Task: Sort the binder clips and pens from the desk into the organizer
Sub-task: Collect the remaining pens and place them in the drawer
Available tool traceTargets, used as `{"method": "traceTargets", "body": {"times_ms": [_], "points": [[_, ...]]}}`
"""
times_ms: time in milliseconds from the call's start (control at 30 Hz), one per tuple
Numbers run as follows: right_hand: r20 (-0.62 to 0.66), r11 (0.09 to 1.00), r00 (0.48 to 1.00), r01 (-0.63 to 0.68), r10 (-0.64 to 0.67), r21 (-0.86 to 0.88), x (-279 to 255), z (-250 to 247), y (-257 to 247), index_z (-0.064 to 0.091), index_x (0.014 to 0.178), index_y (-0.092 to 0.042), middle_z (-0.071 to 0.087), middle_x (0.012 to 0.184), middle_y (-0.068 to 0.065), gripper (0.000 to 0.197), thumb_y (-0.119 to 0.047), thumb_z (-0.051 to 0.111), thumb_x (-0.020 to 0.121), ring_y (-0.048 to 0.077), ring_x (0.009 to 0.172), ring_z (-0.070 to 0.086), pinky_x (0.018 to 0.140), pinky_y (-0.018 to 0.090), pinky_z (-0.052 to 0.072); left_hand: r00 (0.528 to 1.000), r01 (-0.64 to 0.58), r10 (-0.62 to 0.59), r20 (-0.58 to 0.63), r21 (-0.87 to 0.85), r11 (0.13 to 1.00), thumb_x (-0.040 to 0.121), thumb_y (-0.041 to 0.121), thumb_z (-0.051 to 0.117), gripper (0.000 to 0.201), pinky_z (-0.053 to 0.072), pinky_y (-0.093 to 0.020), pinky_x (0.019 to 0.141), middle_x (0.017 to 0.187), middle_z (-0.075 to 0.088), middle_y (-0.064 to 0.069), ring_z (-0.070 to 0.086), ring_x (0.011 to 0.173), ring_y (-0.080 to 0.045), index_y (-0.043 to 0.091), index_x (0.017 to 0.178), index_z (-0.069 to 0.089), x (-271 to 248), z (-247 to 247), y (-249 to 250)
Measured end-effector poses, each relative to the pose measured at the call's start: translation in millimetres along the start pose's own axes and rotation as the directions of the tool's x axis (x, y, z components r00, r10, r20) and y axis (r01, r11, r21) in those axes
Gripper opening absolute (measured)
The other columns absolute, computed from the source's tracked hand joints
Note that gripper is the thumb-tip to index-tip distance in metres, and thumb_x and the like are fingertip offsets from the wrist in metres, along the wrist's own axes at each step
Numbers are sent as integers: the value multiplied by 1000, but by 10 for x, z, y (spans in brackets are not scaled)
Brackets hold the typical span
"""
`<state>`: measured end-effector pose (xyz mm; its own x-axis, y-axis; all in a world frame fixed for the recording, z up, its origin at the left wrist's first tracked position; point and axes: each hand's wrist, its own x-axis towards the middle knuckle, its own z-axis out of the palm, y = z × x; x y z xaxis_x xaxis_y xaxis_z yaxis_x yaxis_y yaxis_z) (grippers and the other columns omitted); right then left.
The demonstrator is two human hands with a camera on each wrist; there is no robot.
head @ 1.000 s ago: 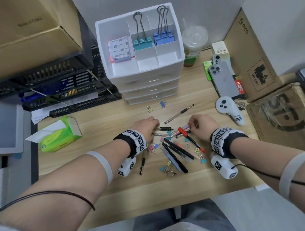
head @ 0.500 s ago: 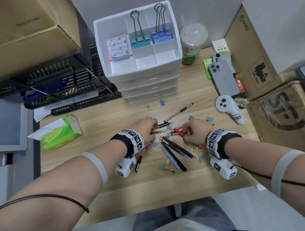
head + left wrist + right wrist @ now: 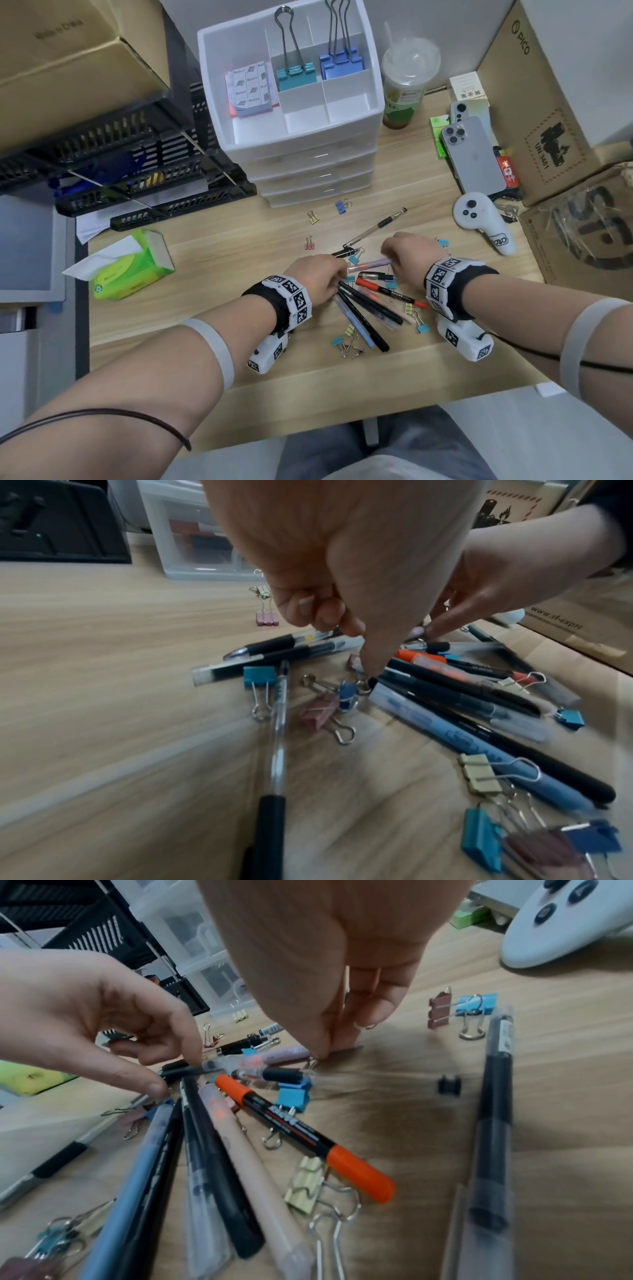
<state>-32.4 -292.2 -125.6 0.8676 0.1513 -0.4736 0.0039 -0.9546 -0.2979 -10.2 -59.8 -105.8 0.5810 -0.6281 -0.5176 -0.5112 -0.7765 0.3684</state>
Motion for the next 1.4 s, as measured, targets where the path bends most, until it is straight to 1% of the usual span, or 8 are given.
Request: {"method": "traceTargets", "body": {"times_ms": [100,200,400,500,633,1000,1133,1400], "points": [[23,1000,1000,3,-3,-11,-12,-8,-10,62,104,-23,57,97,-3,20,-14,56,88,21,85,60,76,37,55,1000,16,-16,8,1,1000,85,18,65,7,55,-38,75,94,64,4,61,86,-20,21,89,60,-27,-22,-8],[59,1000,998,3,-4,8,-60,-73,-9,60,100,-22,53,94,-2,12,-26,57,88,19,80,59,75,39,56,997,40,-41,69,16,999,83,18,64,11,55,-37,74,88,63,5,61,84,-20,25,78,56,-36,-35,-23],[182,997,983,-6,-8,77,-189,-164,-49,55,83,-23,61,81,0,17,-29,44,94,20,74,60,62,31,47,994,16,-21,105,52,998,84,19,64,13,54,-32,75,95,69,4,63,90,-20,22,94,73,-54,-49,5],[281,996,957,49,-68,75,-282,-132,-131,61,82,-24,63,74,-4,17,-33,50,92,17,71,61,54,26,39,994,-40,32,101,78,996,88,22,63,19,47,-26,71,97,71,5,64,91,-19,24,103,75,-63,-21,55],[329,997,941,74,-78,26,-357,6,-225,69,86,-26,67,77,-5,15,-38,60,88,17,74,65,62,27,52,991,-83,69,116,119,989,91,20,59,23,41,-26,69,99,70,3,64,92,-21,25,106,76,-69,60,121],[280,996,960,-6,-19,87,-410,100,-250,65,84,-22,65,77,-1,17,-39,62,82,17,70,64,61,29,53,988,-126,94,122,289,949,94,24,56,19,54,-34,70,92,67,2,65,84,-24,25,103,72,-57,195,209],[235,979,972,-31,-18,203,-391,71,-143,56,76,-22,61,73,0,22,-40,52,88,19,68,59,58,30,44,985,-151,110,131,361,920,96,23,53,18,45,-32,60,95,66,-2,64,80,-26,22,100,71,-54,236,238],[166,971,986,-34,-6,238,-319,104,-46,50,88,-18,57,76,2,15,-27,41,97,27,76,58,67,35,43,980,-188,153,129,327,926,99,29,46,27,57,-39,76,95,71,0,67,85,-25,21,102,72,-58,182,255]]}}
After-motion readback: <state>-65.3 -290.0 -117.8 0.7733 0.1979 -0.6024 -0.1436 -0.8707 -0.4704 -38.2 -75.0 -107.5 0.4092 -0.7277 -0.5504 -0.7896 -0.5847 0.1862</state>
